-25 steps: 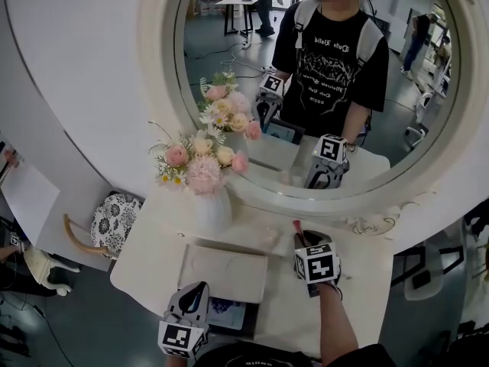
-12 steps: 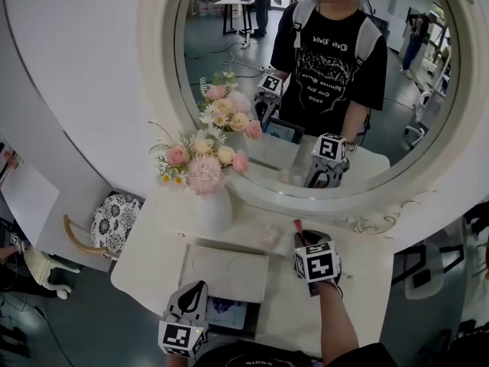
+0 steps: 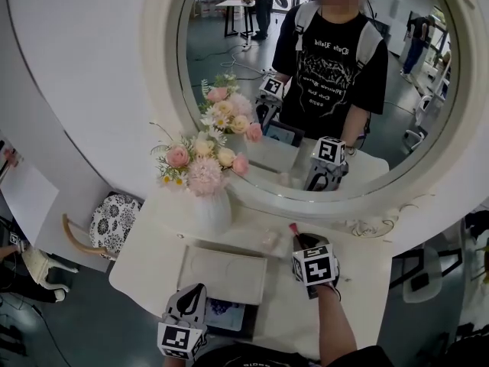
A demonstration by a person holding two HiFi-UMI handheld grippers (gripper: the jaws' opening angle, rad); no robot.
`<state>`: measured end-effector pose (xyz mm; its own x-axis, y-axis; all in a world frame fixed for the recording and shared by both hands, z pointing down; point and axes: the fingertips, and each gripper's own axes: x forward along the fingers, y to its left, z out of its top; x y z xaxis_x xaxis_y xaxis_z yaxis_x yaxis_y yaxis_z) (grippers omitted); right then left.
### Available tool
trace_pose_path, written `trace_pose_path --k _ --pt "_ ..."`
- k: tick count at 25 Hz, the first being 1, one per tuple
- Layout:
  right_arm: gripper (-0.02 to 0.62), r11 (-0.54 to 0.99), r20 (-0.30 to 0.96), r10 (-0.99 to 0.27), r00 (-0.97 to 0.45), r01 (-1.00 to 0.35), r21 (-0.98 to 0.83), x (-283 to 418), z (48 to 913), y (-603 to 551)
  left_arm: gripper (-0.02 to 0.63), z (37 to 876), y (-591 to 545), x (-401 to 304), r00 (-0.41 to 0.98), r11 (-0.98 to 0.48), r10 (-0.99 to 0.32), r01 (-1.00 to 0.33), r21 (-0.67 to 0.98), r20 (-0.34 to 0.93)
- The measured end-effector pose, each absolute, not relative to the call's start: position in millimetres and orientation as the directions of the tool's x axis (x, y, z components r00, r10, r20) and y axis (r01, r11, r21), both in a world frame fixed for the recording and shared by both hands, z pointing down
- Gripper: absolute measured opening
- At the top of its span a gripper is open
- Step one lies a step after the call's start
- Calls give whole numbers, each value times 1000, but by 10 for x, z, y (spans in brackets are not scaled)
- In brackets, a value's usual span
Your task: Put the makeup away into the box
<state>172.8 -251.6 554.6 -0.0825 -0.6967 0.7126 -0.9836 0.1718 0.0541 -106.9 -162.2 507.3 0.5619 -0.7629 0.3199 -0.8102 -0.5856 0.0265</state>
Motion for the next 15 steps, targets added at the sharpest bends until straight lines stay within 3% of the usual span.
trace_pose_path --k 15 --pt "49 183 644 -760 -84 -979 89 1678 5242 -2380 15 5013 -1624 -1042 576 -594 -761 -804 38 296"
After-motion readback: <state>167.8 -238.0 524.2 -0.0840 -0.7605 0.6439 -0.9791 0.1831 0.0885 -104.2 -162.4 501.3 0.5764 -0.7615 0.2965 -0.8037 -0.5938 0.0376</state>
